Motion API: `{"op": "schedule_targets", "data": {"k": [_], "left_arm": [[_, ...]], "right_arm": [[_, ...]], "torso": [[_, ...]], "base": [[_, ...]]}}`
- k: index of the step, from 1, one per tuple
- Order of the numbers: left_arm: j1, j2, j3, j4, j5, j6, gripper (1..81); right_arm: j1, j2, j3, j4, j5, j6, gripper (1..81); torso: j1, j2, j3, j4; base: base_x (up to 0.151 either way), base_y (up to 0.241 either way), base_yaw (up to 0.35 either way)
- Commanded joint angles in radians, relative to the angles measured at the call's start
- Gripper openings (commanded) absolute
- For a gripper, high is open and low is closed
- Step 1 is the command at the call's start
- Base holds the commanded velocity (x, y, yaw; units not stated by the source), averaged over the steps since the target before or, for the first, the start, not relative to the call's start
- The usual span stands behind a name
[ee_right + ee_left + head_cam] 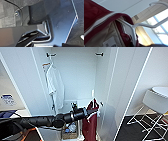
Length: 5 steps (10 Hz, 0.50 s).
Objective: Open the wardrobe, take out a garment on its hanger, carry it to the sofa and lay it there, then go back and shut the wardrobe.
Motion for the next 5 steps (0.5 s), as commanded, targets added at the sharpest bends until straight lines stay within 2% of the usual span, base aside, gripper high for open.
{"op": "schedule_targets", "data": {"k": [1,4,5], "left_arm": [[-0.151,0.004,0.043,0.044,-0.103,0.015,1.0],[-0.148,0.004,0.036,0.042,-0.105,0.008,1.0],[-0.148,0.002,0.034,0.042,-0.105,0.003,1.0]], "right_arm": [[0.031,0.004,0.009,-0.008,-0.045,-0.002,81.1],[0.027,0.004,0.007,-0.008,-0.039,-0.002,81.1],[0.027,0.004,0.007,-0.008,-0.039,-0.002,81.1]], "torso": [[0.000,0.000,0.000,0.000],[0.000,0.000,0.000,0.000],[0.000,0.000,0.000,0.000]], "base": [[0.000,0.000,0.000],[0.000,0.000,0.000],[0.000,0.000,-0.184]]}}
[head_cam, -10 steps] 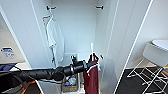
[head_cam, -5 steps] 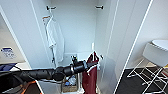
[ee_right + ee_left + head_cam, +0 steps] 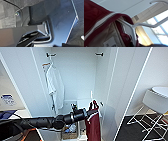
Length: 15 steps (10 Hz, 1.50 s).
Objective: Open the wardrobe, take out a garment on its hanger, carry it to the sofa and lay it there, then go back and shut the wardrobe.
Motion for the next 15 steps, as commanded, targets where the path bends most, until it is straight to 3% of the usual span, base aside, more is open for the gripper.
{"op": "schedule_targets", "data": {"k": [1,9,11,15], "left_arm": [[-0.166,-0.002,0.039,0.044,-0.097,0.009,1.0],[-0.161,-0.007,0.039,0.045,-0.088,0.013,1.0],[-0.161,-0.008,0.036,0.050,-0.080,0.016,1.0],[-0.161,-0.028,0.034,0.076,-0.053,0.013,1.0]], "right_arm": [[0.027,0.004,0.007,-0.008,-0.050,-0.002,81.1],[0.015,-0.009,0.009,-0.010,-0.028,-0.004,81.1],[-0.012,-0.039,0.007,-0.010,0.047,-0.005,81.1],[-0.046,-0.056,0.006,-0.011,0.047,-0.007,81.1]], "torso": [[0.000,0.000,0.000,0.000],[0.000,0.000,0.000,0.000],[0.000,0.000,0.000,0.000],[0.000,0.000,0.000,0.000]], "base": [[0.000,0.000,-0.254],[0.000,0.000,-0.271],[0.000,0.000,-0.275],[0.000,0.000,-0.279]]}}
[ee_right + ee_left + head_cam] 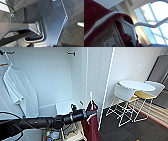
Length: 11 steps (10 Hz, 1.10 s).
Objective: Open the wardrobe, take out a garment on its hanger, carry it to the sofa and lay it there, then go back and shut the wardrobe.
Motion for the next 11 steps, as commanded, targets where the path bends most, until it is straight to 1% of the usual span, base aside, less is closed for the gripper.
{"op": "schedule_targets", "data": {"k": [1,5,7,8,9,10,11], "left_arm": [[-0.162,-0.019,0.039,0.048,-0.077,0.014,1.0],[-0.162,-0.044,0.053,0.057,-0.077,0.014,1.0],[-0.162,-0.047,0.055,0.057,-0.077,0.014,1.0],[-0.162,-0.047,0.055,0.057,-0.078,0.014,1.0],[-0.162,-0.047,0.055,0.059,-0.077,0.014,1.0],[-0.162,-0.047,0.055,0.059,-0.077,0.014,1.0],[-0.162,-0.050,0.055,0.060,-0.077,0.014,1.0]], "right_arm": [[-0.005,0.011,0.007,-0.011,-0.046,-0.005,81.1],[0.007,0.022,0.007,-0.008,-0.061,-0.005,81.1],[0.007,0.023,0.007,-0.008,-0.060,-0.003,81.1],[0.007,0.023,0.006,-0.008,-0.060,-0.003,81.1],[0.007,0.023,0.007,-0.005,-0.058,-0.003,81.1],[0.007,0.023,0.007,-0.002,-0.055,0.000,81.1],[0.008,0.025,0.007,-0.002,-0.055,0.000,81.1]], "torso": [[0.000,0.000,0.000,0.000],[0.000,0.000,0.000,0.000],[0.000,0.000,0.100,0.000],[0.000,0.000,0.107,0.000],[0.001,0.000,0.030,0.000],[0.000,0.000,0.055,0.000],[-0.001,-0.001,0.064,0.094]], "base": [[0.000,0.000,-0.280],[0.000,0.000,-0.280],[0.000,0.000,-0.281],[0.000,0.000,-0.281],[0.000,0.000,-0.281],[0.000,0.000,-0.281],[0.000,0.000,-0.281]]}}
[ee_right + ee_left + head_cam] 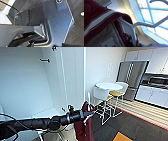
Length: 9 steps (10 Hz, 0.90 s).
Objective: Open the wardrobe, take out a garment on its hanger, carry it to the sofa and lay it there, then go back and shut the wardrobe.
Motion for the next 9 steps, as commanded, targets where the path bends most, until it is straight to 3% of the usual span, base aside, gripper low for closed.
{"op": "schedule_targets", "data": {"k": [1,2,3,5,6,9], "left_arm": [[-0.172,-0.002,0.035,0.052,-0.091,0.017,1.0],[-0.172,-0.002,0.035,0.052,-0.093,0.017,1.0],[-0.172,-0.001,0.035,0.052,-0.093,0.017,1.0],[-0.172,-0.002,0.035,0.052,-0.092,0.017,1.0],[-0.172,-0.002,0.036,0.052,-0.093,0.017,1.0],[-0.172,0.001,0.036,0.052,-0.093,0.018,1.0]], "right_arm": [[0.029,0.003,0.004,-0.003,-0.046,0.000,81.1],[0.029,0.003,0.004,-0.001,-0.046,0.000,81.1],[0.029,0.001,0.002,-0.001,-0.044,0.003,81.1],[0.030,-0.001,0.002,-0.001,-0.044,0.003,81.1],[0.032,-0.001,0.002,-0.001,-0.047,0.001,81.1],[0.033,-0.001,0.001,0.000,-0.049,0.003,81.1]], "torso": [[0.000,0.000,0.000,0.096],[0.000,0.000,0.003,0.203],[0.000,0.000,0.006,0.043],[0.000,0.000,0.006,0.101],[0.000,0.000,0.006,0.112],[0.000,0.000,0.006,0.111]], "base": [[0.000,0.000,-0.281],[0.000,0.000,-0.280],[0.000,0.000,-0.281],[0.000,0.000,-0.281],[0.000,0.000,-0.281],[0.000,0.000,-0.281]]}}
